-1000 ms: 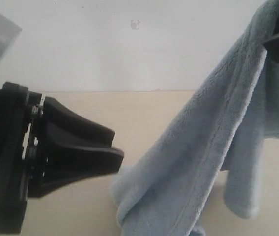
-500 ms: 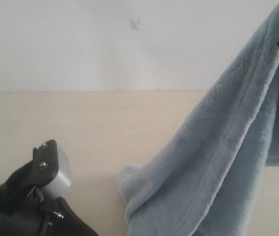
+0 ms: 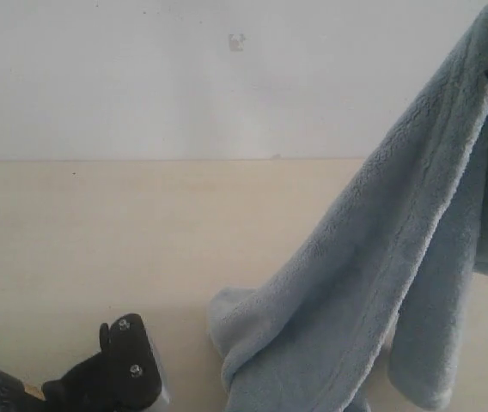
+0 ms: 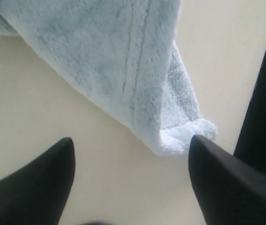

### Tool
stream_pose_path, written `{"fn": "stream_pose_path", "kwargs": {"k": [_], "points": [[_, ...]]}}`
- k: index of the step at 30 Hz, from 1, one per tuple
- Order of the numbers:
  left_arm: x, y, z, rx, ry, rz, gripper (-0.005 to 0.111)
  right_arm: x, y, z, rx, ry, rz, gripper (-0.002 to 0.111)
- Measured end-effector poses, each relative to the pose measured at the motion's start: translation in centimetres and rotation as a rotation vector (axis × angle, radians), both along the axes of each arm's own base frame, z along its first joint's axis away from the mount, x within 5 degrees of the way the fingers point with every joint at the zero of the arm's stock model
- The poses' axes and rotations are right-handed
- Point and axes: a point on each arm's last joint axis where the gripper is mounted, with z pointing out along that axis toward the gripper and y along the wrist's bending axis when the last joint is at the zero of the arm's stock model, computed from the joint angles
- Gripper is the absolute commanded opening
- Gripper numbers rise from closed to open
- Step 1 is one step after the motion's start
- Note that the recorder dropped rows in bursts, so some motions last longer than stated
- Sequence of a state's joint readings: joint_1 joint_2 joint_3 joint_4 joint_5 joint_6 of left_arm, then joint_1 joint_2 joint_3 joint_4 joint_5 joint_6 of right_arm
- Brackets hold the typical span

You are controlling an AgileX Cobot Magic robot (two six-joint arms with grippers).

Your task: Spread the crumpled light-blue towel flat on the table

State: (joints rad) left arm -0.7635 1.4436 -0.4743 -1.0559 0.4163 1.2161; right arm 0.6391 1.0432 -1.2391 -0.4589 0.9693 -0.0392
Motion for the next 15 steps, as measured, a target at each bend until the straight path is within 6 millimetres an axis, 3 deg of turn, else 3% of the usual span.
{"fn": "stream_pose_path", "kwargs": {"k": [9, 15], "points": [[-0.8, -1.4, -3.1, 0.084, 0.070, 0.011, 0.066, 0.0, 0.1, 0.1, 0.008, -0.007, 0.006, 0.000], [-0.6, -2.2, -3.0, 0.065, 0.059, 0.071, 0.066, 0.0, 0.1, 0.1, 0.011, -0.006, 0.005, 0.000]]}}
